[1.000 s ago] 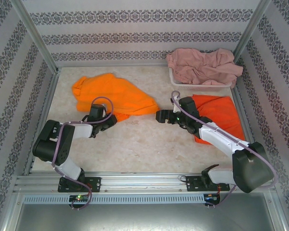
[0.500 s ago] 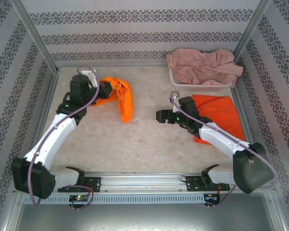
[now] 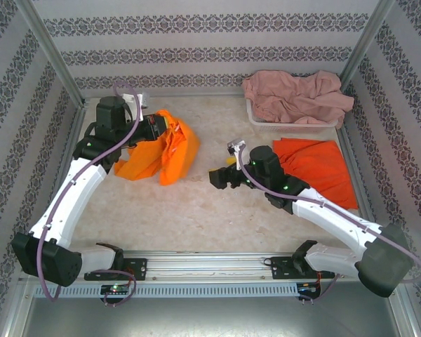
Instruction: Fold and stack the shorts
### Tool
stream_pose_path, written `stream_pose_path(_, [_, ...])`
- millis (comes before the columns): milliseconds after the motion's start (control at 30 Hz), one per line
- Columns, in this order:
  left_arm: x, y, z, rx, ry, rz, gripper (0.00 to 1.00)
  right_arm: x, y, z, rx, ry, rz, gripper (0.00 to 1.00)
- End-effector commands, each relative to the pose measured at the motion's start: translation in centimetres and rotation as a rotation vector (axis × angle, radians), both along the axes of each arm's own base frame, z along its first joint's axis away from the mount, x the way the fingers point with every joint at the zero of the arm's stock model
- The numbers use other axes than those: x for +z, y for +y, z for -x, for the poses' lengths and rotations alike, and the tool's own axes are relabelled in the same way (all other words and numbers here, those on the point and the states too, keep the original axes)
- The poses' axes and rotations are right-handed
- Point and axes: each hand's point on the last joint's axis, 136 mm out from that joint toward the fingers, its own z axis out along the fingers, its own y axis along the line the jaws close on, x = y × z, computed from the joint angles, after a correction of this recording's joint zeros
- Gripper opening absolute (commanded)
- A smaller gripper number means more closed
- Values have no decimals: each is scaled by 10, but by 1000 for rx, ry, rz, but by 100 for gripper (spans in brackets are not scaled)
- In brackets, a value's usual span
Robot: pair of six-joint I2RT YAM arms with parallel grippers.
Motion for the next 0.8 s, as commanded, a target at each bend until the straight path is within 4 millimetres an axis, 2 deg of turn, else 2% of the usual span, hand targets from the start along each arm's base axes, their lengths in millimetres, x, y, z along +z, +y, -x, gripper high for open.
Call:
stream_pose_path(0, [21, -7, 5, -54, -72, 64, 0, 14, 8, -14, -41, 12, -47, 87])
stream_pose_path(100, [14, -1, 2, -9, -51, 52, 0, 7, 17, -22, -78, 120, -103, 87])
stream_pose_path(267, [5, 1, -1, 24, -48, 78, 0, -33, 21, -35, -265, 416, -254, 87])
stream_pose_path(367, [-3, 1, -2, 28, -35, 87, 0, -54, 28, -38, -333, 536, -393, 85])
stream_pose_path(467, [-10, 1, -1, 28, -22, 88, 0, -60, 45, -34, -307, 555, -455, 84])
stream_pose_path(667, [-18, 3, -2, 40, -12, 78, 0, -80, 78, -15, -243, 522, -337, 85])
stream_pose_path(767, [-19, 3, -3, 42, -11, 81, 0, -87, 91, -11, -224, 527, -326, 85])
